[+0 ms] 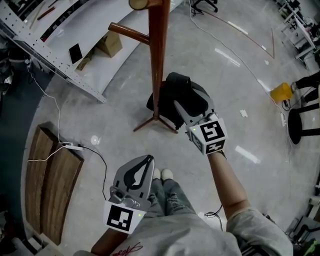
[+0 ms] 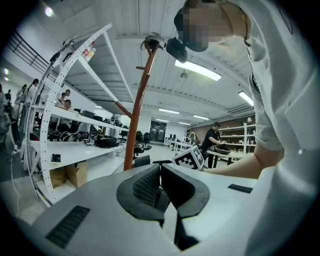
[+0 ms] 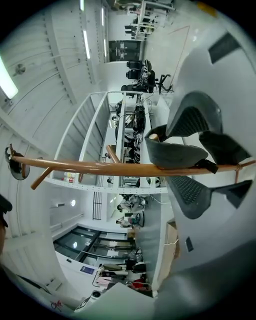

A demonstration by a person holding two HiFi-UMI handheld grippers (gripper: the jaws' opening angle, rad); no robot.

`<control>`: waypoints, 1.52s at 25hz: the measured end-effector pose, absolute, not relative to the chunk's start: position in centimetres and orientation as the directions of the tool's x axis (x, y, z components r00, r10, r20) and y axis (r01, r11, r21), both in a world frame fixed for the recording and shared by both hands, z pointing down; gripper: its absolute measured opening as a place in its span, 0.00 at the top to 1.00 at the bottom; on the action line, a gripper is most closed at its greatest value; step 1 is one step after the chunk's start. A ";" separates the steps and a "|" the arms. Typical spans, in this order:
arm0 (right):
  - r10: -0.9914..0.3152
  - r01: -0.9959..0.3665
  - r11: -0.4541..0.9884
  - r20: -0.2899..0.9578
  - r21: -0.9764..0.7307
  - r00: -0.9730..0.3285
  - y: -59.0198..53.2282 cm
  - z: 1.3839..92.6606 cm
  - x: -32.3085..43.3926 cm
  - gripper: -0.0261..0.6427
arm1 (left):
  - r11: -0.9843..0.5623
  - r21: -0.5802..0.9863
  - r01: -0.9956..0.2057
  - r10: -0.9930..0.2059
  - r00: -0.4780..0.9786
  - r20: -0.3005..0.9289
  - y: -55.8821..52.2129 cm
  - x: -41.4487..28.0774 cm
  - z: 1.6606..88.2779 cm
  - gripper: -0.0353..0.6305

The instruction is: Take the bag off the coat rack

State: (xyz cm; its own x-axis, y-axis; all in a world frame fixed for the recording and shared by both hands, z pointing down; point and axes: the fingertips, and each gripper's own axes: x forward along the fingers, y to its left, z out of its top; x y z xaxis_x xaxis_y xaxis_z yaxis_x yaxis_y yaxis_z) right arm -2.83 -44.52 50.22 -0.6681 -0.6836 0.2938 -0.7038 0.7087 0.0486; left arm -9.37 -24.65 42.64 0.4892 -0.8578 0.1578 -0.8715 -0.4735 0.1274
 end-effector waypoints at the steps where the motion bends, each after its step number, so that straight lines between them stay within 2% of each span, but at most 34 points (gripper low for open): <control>1: -0.680 -0.703 0.710 0.299 0.042 -0.669 -44.8 50.7 -3.0 0.63 | -0.474 0.126 -0.871 -0.856 0.490 0.168 -24.6 -9.4 43.0 0.92; 12: -0.626 -0.658 0.753 0.302 -0.006 -0.719 -47.8 53.1 -5.3 0.63 | -0.441 0.195 -0.876 -0.842 0.479 0.247 -25.4 -9.4 46.2 0.92; 22: -0.526 -0.560 0.826 0.274 -0.060 -0.805 -48.0 53.7 -8.1 0.63 | -0.397 0.241 -0.885 -0.855 0.453 0.253 -25.7 -9.8 47.0 0.92; 23: -0.523 -0.554 0.831 0.271 -0.051 -0.808 -48.1 53.7 -8.2 0.66 | -0.396 0.241 -0.886 -0.855 0.452 0.253 -25.6 -9.8 47.0 0.92; 26: -0.504 -0.523 0.853 0.271 0.004 -0.820 -47.6 53.4 -8.5 0.86 | -0.393 0.235 -0.889 -0.857 0.447 0.257 -25.4 -9.7 46.9 0.92; 27: -0.501 -0.518 0.855 0.273 0.011 -0.821 -47.4 53.4 -8.7 0.89 | -0.391 0.232 -0.891 -0.858 0.444 0.258 -25.4 -9.7 46.9 0.92; 38: -0.517 -0.533 0.845 0.315 0.042 -0.796 -46.9 53.2 -8.8 0.91 | -0.379 0.230 -0.897 -0.866 0.431 0.253 -24.8 -10.1 46.7 0.92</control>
State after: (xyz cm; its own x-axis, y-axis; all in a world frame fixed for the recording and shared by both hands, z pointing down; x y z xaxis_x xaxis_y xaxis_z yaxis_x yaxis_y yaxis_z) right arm -8.81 -46.94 53.20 -0.7959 -0.5171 0.3148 -0.5325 0.8454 0.0421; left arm -10.12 -24.85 46.65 0.4308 -0.8664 0.2525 -0.8965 -0.3788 0.2297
